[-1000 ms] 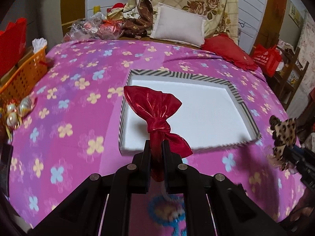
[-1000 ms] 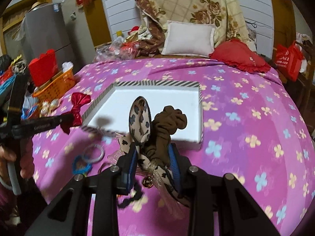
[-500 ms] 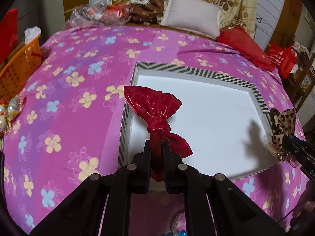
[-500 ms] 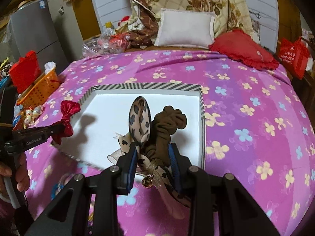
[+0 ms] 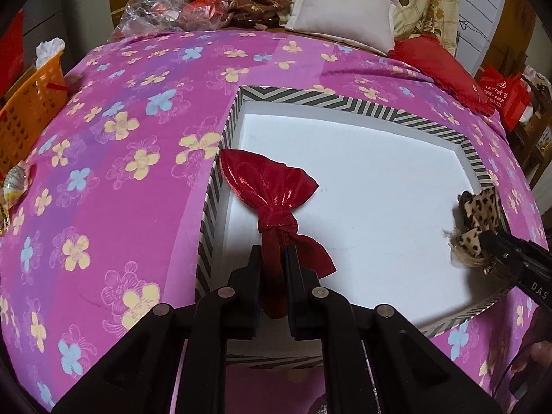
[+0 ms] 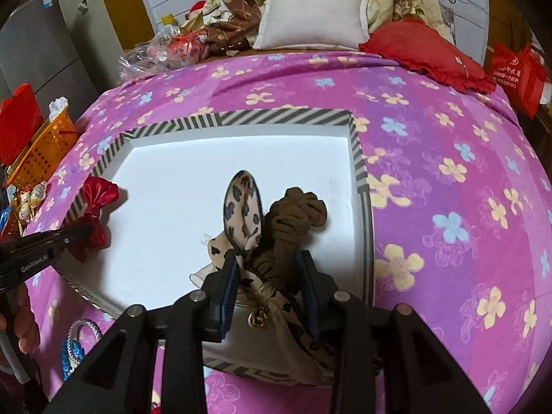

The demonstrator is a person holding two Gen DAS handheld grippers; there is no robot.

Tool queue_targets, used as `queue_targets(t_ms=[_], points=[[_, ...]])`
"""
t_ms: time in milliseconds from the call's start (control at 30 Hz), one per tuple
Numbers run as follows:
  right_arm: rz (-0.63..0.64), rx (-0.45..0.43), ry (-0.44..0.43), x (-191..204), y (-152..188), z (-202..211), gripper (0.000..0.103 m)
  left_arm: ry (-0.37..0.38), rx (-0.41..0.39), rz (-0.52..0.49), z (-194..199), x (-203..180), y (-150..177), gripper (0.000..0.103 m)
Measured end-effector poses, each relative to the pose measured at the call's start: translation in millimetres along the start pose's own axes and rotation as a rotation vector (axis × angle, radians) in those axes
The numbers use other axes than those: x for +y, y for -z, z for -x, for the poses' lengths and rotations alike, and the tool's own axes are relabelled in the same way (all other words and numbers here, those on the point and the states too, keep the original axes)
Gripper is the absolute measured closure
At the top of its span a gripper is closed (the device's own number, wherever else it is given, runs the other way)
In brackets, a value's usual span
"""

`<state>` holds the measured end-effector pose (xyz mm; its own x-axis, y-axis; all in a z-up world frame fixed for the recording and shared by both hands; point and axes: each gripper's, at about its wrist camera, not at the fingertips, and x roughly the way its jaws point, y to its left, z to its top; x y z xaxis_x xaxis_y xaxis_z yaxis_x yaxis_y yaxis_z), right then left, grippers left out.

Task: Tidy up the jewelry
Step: 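Lower the red bow into the tray with the left gripper while the right drops the leopard bow and scrunchie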

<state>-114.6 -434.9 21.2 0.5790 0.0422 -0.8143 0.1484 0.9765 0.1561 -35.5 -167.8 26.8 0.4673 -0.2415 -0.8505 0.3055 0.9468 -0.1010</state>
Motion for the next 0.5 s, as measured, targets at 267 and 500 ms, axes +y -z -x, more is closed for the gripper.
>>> queue_targets(t_ms=[267, 500], points=[[0.003, 0.002, 0.018, 1, 2, -2, 0.032, -0.022, -0.008, 0.014, -3, 4, 2, 0.100], [0.009, -0.080, 0.005, 7, 2, 35, 0.021, -0.017, -0.089, 0.005, 21, 3, 1, 0.095]])
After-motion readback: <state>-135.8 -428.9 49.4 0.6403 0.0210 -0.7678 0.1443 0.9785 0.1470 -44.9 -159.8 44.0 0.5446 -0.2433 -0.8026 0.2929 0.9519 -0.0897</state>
